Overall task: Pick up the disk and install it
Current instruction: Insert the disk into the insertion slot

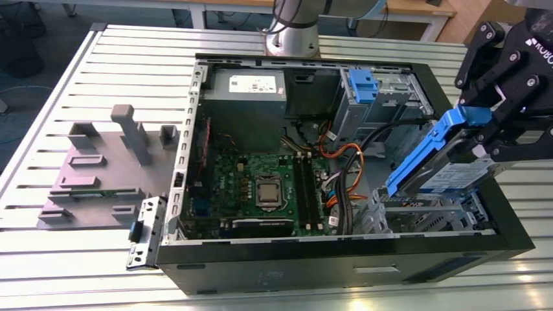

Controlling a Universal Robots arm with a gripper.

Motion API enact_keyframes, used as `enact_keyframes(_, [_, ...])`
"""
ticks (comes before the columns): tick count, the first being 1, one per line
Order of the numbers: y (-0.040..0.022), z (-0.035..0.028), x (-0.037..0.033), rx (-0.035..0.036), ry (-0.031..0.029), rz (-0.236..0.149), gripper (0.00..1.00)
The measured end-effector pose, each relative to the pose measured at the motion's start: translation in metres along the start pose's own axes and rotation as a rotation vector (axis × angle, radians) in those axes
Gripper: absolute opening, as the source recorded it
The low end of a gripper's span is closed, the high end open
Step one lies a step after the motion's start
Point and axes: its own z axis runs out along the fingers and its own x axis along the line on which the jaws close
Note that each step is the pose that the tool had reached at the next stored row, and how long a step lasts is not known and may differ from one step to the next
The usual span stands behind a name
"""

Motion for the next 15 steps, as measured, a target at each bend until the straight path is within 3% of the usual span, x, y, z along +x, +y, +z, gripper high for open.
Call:
enact_keyframes(2, [0.0004,0.0014,-0.0007,0.0000,0.0020,0.000,0.36])
enact_keyframes(4, [0.0004,0.0024,-0.0012,0.0001,0.0076,0.000,0.36])
enact_keyframes(7, [0.0005,0.0037,-0.0019,0.0006,0.0279,0.000,0.36])
enact_keyframes(8, [0.0005,0.0041,-0.0023,0.0006,0.0320,0.000,0.36])
enact_keyframes(15, [0.0006,0.0085,-0.0047,0.0007,0.0356,-0.002,0.36])
